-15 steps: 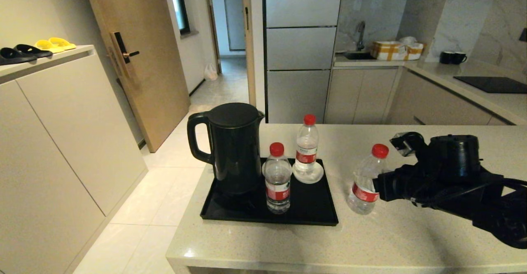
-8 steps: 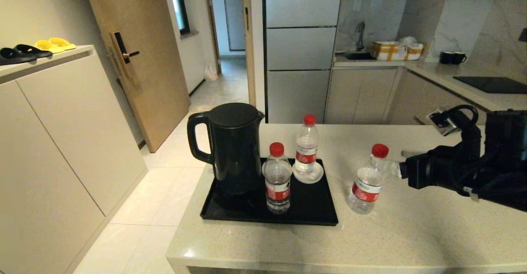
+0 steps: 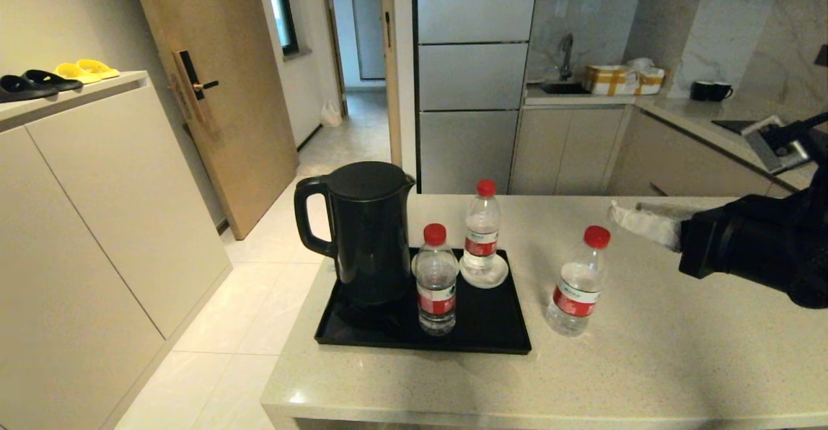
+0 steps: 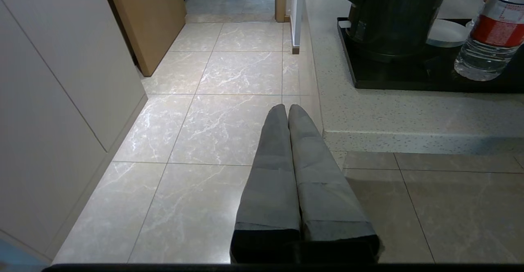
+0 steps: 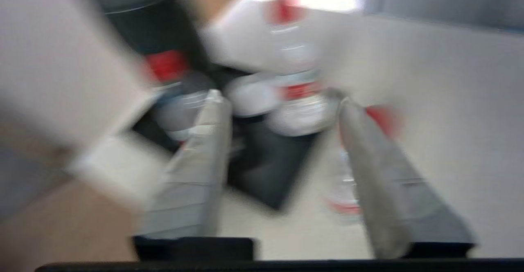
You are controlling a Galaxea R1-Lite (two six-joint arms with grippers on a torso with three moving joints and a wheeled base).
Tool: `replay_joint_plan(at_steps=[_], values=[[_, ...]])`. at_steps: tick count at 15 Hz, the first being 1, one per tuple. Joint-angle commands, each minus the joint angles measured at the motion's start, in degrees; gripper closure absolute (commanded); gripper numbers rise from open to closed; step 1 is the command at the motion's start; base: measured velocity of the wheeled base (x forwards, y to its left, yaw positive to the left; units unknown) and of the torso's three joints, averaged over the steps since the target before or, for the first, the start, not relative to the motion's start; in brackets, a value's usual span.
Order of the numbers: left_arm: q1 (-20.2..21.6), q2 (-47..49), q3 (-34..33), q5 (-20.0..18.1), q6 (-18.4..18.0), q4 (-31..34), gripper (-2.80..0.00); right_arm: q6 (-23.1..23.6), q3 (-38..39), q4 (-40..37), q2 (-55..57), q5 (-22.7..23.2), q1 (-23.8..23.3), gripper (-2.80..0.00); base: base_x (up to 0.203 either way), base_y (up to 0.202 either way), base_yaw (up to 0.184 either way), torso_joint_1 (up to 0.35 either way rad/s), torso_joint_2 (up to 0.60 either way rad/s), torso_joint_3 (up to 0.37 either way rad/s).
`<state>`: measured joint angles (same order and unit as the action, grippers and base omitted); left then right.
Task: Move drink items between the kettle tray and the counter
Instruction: Pick up the bottled water
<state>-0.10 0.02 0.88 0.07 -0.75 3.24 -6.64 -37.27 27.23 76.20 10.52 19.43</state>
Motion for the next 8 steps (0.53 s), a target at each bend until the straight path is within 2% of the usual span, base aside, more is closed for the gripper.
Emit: replay_joint_plan(at_steps=[1, 4, 8], values=[[0.01, 0.06, 0.0, 0.01, -0.04, 0.01, 0.0, -1.91, -1.73, -5.9, -0.68, 0.05, 7.24, 0.0, 0.0, 0.0, 0.0, 0.0, 0.0, 0.0], [0.01, 0.06, 0.0, 0.01, -0.04, 0.01, 0.0, -2.89, -3.44, -7.99, 8.85, -1.0, 11.93, 0.0, 0.0, 0.0, 0.0, 0.0, 0.0, 0.0], [0.01, 0.06, 0.0, 0.01, -0.04, 0.01, 0.0, -6.44, -9.7, -0.34, 27.15, -7.28, 13.01, 0.0, 0.0, 0.0, 0.0, 0.0, 0.0, 0.0]])
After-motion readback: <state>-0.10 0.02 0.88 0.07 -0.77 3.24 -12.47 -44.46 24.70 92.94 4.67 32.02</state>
